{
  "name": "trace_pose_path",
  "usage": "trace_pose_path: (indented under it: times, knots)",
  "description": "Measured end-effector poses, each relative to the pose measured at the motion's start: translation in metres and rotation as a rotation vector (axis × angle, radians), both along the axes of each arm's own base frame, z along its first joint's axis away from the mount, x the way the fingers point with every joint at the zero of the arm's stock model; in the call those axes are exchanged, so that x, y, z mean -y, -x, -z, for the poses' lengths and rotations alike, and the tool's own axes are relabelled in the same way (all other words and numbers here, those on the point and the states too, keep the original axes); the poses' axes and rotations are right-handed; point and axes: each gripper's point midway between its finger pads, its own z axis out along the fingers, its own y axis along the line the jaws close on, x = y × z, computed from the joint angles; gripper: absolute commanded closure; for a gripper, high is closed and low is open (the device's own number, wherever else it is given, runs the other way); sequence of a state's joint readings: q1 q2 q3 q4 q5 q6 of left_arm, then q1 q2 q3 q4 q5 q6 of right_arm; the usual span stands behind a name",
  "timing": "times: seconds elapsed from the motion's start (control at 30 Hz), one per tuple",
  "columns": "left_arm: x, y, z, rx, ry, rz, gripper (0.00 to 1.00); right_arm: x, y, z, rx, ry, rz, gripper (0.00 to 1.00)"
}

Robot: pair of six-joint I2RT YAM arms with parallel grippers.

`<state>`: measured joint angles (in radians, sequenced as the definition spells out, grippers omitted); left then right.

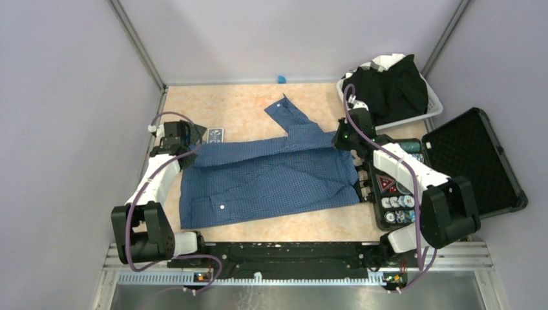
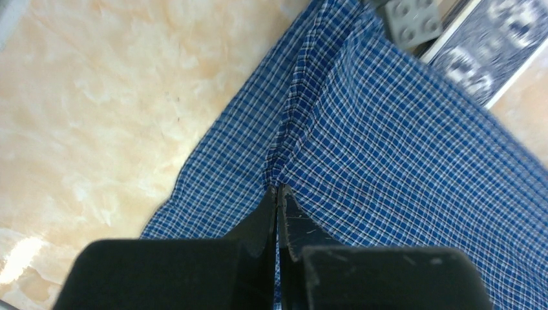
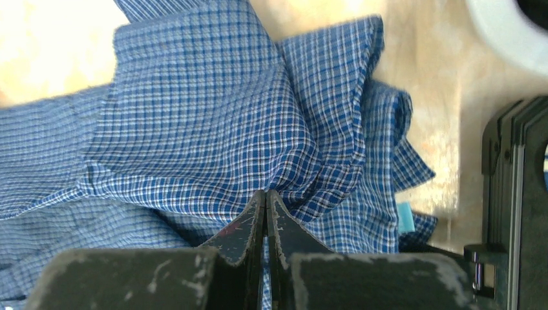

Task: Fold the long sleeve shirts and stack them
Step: Fold the shirt at the center of the board.

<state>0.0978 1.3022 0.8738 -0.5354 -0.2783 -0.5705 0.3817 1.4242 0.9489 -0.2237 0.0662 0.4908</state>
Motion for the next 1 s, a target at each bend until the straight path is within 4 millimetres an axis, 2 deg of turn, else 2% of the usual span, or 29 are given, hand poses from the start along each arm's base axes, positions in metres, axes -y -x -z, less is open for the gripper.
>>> trace_pose_path:
  times: [0.2,0.3,0.63,0.8,0.9,0.93,1.0]
  knots:
    - [0.013,0.029,0.038,-0.094,0.068,0.009,1.00,0.010,0.027,0.042,-0.102,0.034,0.004,1.00]
    - [0.018,0.039,0.050,-0.123,0.095,0.010,1.00,0.012,0.032,0.050,-0.126,0.041,0.005,1.00]
    - [0.018,0.038,0.050,-0.118,0.096,0.005,1.00,0.012,0.031,0.050,-0.127,0.032,0.002,1.00]
    - [0.012,0.040,0.043,-0.096,0.089,-0.034,1.00,0.011,0.030,0.050,-0.126,0.031,0.002,1.00]
    - [0.010,0.040,0.038,-0.075,0.089,-0.057,0.90,0.011,0.030,0.050,-0.125,0.031,0.002,1.00]
    - [0.010,0.040,0.037,-0.067,0.092,-0.063,0.86,0.011,0.031,0.050,-0.127,0.031,0.001,0.97]
    - [0.010,0.040,0.036,-0.065,0.095,-0.070,0.71,0.011,0.031,0.050,-0.128,0.032,0.001,0.80]
